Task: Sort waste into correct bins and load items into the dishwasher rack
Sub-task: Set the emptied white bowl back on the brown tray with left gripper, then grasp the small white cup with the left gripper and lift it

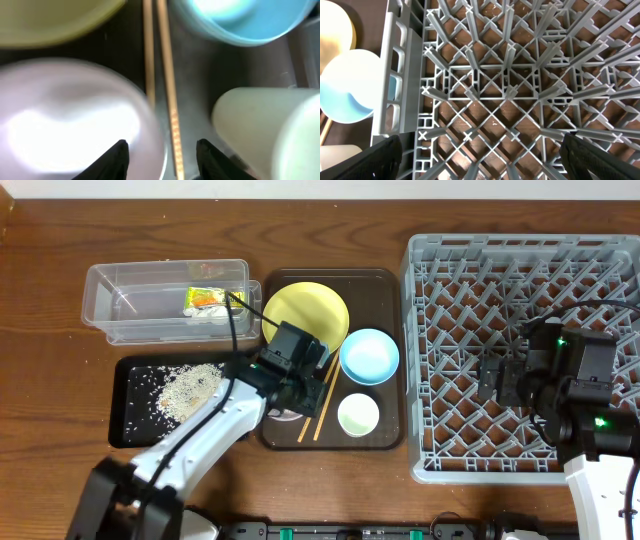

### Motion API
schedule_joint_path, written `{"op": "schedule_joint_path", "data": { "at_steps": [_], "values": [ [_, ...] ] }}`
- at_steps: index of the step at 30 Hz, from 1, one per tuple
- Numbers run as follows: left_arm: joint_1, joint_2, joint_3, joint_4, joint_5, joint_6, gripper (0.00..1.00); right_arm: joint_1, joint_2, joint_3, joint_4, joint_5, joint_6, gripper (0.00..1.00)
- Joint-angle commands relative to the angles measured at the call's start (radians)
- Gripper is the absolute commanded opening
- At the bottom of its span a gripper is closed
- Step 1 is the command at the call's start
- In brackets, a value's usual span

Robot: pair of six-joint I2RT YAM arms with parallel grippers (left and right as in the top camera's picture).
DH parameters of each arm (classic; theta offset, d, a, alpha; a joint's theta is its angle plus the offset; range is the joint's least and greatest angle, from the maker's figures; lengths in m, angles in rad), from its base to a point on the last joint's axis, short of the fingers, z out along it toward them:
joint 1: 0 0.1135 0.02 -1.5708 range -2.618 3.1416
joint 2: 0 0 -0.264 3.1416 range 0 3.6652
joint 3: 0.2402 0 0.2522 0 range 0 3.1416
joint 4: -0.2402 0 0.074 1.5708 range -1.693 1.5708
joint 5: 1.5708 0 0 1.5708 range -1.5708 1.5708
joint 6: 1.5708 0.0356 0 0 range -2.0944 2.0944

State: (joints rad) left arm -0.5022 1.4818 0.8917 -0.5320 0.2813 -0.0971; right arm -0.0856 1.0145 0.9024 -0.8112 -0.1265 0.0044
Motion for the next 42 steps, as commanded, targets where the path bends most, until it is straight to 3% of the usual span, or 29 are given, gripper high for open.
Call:
{"op": "schedule_joint_path", "data": {
  "at_steps": [1,9,20,23,29,36,42],
  "values": [
    [-0.002,-0.097,0.082,-0.004,0.009,0.005,0.47,0.027,-0.002,0.022,-0.001,-0.005,0.010,0.99],
    [-0.021,-0.156,0.075,0.013,0.069,-0.018,0.48,0.027,-0.002,0.022,-0.001,-0.005,0.010,0.99],
    [-0.174,0.060,0.060,-0.001,0.069,-0.082,0.47,0.027,-0.002,0.022,-0.001,-0.005,0.010,0.99],
    [-0.192,0.132,0.060,-0.002,0.069,-0.085,0.37,0.027,-0.002,0.022,-0.002,-0.005,0.010,0.99],
    [-0.172,0.144,0.066,-0.005,0.069,-0.108,0.06,0.027,-0.002,0.022,-0.006,-0.005,0.010,0.99],
    [-0.065,-0.034,0.082,-0.004,0.106,-0.180,0.06,0.027,-0.002,0.022,0.002,-0.005,0.010,0.99],
    [0.089,-0.125,0.081,0.095,0.238,-0.327,0.06,0.027,-0.001,0.021,0.016,-0.089,-0.018,0.99]
  ]
}}
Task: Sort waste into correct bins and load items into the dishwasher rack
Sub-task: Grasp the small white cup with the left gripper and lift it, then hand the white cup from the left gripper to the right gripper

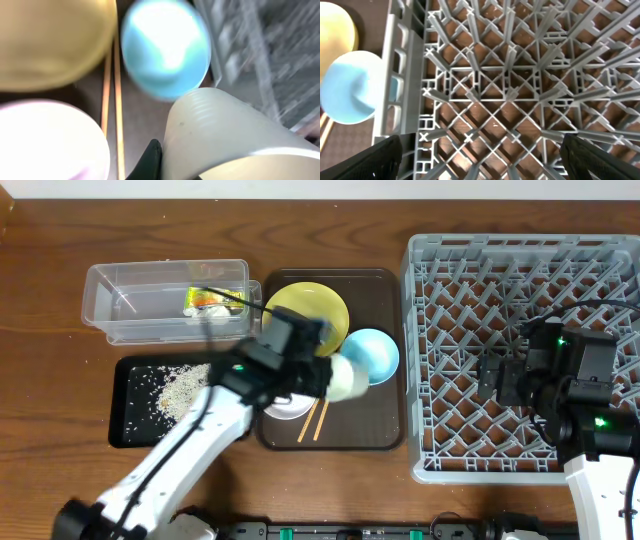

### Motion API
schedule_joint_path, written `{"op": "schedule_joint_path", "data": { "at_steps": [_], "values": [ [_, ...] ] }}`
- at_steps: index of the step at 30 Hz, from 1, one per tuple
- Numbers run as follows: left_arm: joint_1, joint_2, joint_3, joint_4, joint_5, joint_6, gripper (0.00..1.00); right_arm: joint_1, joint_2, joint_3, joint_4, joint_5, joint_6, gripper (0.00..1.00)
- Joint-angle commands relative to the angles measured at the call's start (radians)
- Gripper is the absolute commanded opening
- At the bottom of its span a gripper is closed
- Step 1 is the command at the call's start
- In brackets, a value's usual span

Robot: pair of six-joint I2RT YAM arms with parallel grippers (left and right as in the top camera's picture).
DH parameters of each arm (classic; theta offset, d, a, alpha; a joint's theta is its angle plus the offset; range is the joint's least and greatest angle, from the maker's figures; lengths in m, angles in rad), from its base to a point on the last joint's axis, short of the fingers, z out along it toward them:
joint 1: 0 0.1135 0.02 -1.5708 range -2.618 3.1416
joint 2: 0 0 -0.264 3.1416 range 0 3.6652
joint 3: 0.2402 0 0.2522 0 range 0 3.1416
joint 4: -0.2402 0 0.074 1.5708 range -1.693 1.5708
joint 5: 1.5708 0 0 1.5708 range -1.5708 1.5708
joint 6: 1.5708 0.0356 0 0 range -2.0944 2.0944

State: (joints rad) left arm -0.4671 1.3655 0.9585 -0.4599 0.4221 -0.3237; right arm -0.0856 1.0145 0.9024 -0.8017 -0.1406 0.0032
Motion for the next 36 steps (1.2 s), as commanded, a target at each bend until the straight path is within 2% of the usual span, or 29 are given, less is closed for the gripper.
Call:
{"op": "schedule_joint_path", "data": {
  "at_steps": [1,3,7,12,17,26,36],
  "values": [
    [0.077,-0.001,0.014,0.051,0.139,-0.145,0.06,0.027,0.000,0.020,0.009,-0.147,-0.052,0.99],
    [0.114,0.032,0.014,0.128,0.264,-0.251,0.06,0.027,0.008,0.017,0.008,-0.337,-0.123,0.99],
    [0.142,0.123,0.014,0.286,0.511,-0.341,0.06,0.029,0.045,0.003,0.004,-0.586,-0.194,0.99],
    [0.141,0.253,0.014,0.465,0.806,-0.456,0.06,0.055,0.117,-0.032,0.005,-0.765,-0.290,0.99],
    [0.140,0.317,0.014,0.486,0.872,-0.506,0.06,0.099,0.207,-0.034,0.029,-0.902,-0.376,0.99],
    [0.140,0.327,0.014,0.539,0.975,-0.551,0.06,0.170,0.330,-0.034,0.277,-1.038,-0.375,0.99],
    [0.138,0.327,0.014,0.560,1.026,-0.580,0.06,0.247,0.357,-0.034,0.399,-1.085,-0.374,0.99]
  ]
}}
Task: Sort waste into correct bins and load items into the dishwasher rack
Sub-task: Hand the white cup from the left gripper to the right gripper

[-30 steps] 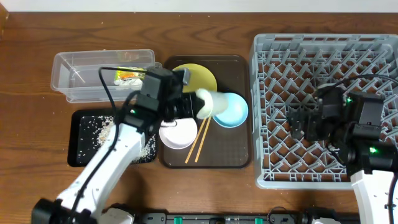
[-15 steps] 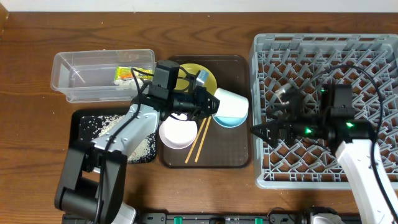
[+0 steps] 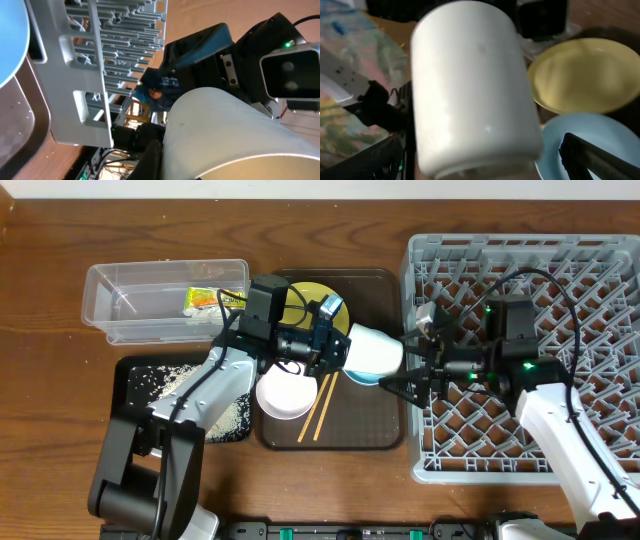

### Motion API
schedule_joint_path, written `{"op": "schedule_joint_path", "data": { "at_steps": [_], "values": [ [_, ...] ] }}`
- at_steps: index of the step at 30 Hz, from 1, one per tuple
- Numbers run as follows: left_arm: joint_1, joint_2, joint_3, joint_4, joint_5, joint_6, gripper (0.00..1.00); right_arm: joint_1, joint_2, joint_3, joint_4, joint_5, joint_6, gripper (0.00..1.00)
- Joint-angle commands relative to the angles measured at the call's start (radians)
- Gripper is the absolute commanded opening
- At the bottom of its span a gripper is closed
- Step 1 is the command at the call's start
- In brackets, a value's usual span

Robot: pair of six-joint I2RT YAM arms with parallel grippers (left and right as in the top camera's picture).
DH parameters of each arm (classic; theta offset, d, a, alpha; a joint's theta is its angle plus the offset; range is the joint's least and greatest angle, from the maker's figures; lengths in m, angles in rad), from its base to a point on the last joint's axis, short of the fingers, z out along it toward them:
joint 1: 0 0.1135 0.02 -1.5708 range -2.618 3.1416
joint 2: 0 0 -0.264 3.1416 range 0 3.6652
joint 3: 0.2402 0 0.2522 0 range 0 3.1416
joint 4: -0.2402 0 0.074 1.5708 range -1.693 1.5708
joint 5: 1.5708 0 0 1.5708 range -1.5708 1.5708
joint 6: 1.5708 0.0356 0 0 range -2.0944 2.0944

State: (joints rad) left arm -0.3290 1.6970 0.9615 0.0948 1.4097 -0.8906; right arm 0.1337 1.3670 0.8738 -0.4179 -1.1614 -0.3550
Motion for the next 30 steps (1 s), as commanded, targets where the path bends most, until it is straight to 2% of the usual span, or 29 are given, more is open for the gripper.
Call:
{"op": "schedule_joint_path", "data": {
  "at_steps": [1,4,9,26,29,30],
  "values": [
    [-0.003,-0.005,0.011,0.005,0.038,-0.013,0.06,0.034,0.005,-0.005,0.022,-0.064,-0.016,0.99],
    [-0.005,-0.005,0.011,0.005,0.042,-0.013,0.06,0.044,0.005,-0.005,0.043,-0.063,-0.003,0.97],
    [-0.004,-0.005,0.011,0.005,0.042,-0.013,0.06,0.043,0.005,-0.005,0.071,-0.063,0.003,0.84],
    [-0.004,-0.005,0.011,0.005,0.041,-0.027,0.07,0.043,0.005,-0.005,0.085,-0.030,0.003,0.54],
    [-0.004,-0.005,0.011,0.005,0.011,0.031,0.17,0.043,0.005,-0.005,0.085,0.019,0.031,0.48],
    [-0.004,-0.005,0.011,0.005,-0.010,0.063,0.27,0.043,0.005,-0.005,0.085,0.057,0.054,0.47]
  ]
}}
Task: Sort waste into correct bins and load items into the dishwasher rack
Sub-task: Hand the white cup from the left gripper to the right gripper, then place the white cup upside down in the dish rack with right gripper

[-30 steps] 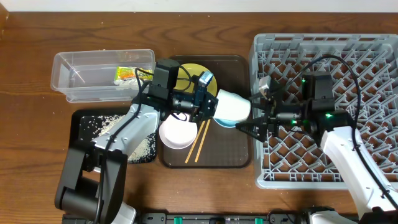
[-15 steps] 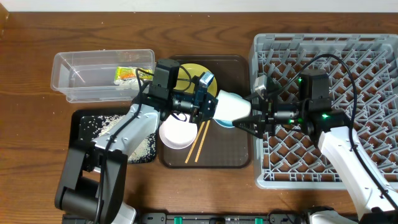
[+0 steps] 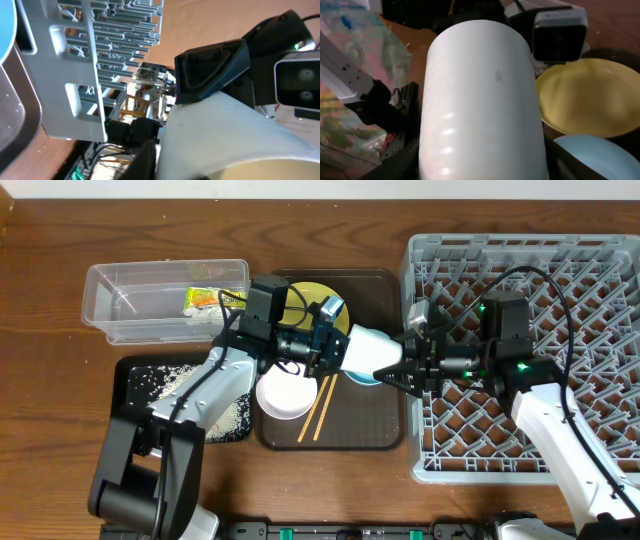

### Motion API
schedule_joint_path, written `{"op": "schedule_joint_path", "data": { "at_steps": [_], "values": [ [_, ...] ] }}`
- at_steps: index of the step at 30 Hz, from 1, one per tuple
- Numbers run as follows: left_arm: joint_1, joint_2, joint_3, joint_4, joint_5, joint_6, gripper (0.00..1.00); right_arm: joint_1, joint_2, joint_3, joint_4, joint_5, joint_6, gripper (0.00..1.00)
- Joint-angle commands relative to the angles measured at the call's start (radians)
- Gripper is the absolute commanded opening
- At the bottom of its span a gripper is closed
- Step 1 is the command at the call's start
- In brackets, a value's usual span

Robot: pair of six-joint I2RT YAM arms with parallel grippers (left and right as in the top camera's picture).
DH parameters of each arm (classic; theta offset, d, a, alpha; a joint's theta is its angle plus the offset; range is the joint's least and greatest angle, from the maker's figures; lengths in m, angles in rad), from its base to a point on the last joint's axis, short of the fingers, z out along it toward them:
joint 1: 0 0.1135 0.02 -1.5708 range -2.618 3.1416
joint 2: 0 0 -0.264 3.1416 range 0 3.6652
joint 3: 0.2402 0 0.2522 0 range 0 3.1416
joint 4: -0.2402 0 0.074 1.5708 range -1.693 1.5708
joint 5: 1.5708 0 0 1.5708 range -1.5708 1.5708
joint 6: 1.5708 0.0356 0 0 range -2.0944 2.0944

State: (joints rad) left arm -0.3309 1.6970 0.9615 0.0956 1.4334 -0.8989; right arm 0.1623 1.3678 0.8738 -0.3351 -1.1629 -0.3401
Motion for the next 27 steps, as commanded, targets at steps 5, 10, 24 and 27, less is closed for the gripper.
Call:
{"op": "schedule_joint_path", "data": {
  "at_steps": [5,10,24,27],
  "values": [
    [0.007,-0.005,0.010,0.002,-0.175,0.199,0.43,0.006,-0.001,-0.004,0.000,0.257,0.135,0.40],
    [0.060,-0.006,0.011,-0.051,-0.305,0.313,0.46,-0.043,-0.048,0.000,-0.045,0.386,0.171,0.38],
    [0.210,-0.244,0.012,-0.507,-0.617,0.656,0.47,-0.240,-0.121,0.303,-0.662,0.786,0.243,0.31],
    [0.213,-0.341,0.011,-0.608,-0.732,0.708,0.47,-0.269,-0.120,0.372,-0.760,0.831,0.248,0.32]
  ]
}}
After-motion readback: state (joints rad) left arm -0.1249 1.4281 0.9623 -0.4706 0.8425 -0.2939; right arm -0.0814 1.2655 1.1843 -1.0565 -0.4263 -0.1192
